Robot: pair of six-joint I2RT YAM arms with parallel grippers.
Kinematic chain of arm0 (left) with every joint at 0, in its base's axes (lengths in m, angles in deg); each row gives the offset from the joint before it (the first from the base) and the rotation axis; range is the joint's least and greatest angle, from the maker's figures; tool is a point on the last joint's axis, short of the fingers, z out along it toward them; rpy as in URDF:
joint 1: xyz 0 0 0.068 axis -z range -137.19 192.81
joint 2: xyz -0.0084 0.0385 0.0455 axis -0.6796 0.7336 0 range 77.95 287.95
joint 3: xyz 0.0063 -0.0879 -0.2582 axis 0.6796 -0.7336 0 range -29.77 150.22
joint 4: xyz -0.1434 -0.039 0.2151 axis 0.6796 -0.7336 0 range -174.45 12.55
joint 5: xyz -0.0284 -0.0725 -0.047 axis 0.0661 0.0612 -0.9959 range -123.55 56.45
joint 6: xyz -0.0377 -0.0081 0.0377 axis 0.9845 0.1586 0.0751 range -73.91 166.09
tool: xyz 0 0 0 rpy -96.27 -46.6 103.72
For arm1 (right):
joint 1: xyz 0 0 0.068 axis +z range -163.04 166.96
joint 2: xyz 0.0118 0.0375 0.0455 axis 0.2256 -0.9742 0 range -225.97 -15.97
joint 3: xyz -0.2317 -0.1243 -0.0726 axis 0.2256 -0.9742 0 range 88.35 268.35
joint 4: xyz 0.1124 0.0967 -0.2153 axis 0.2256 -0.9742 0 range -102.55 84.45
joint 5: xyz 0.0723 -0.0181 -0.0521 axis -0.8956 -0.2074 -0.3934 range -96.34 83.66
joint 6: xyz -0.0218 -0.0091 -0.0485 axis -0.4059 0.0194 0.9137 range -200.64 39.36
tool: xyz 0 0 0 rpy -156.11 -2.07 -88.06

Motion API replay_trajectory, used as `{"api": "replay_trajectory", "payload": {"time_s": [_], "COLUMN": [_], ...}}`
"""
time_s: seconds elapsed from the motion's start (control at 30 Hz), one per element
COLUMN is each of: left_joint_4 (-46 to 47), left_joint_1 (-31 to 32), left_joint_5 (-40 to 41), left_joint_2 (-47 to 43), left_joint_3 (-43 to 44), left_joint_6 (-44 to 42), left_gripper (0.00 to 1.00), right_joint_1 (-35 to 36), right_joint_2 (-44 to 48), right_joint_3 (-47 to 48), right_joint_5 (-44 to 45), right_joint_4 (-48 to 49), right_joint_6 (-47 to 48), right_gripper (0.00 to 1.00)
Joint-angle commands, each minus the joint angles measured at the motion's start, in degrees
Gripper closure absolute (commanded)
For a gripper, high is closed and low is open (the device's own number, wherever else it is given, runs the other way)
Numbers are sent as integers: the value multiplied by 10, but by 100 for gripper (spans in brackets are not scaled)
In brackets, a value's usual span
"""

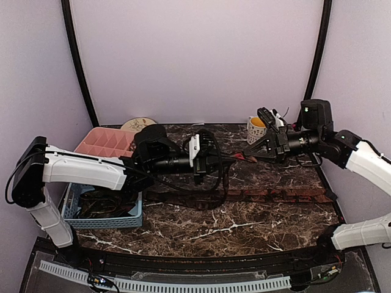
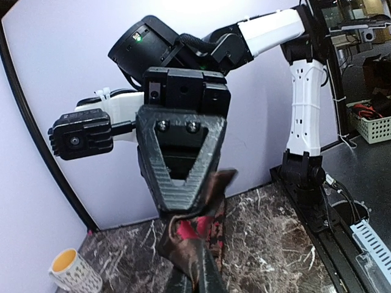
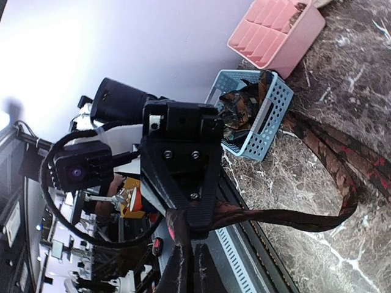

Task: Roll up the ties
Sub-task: Tie the tie at the center of the board.

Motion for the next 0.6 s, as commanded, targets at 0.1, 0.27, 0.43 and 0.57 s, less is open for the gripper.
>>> {"api": "replay_trajectory", "payload": {"time_s": [0.1,0.27,0.43,0.57], "left_joint_4": [-204,-387,-467,-491], "left_joint_1": [-2,-1,-1,-4], "left_joint_5": [72,153,201,227], "left_joint_2": [41,168,260,261], "left_joint_3": [83,226,322,315], "left_joint_6": [58,111,167,170], "left_gripper": [100,100,100,100], "right_joint_1": [-194,-310,-318,-290], "right_joint_2": [21,34,2,-35], "right_joint_3": [-80,-148,-199,-223], "right_joint_5": [105,142,196,186], "right_joint_4": [-63,-81,-66,7], "right_joint_6": [14,34,77,68], "right_gripper": [64,65,72,74]}}
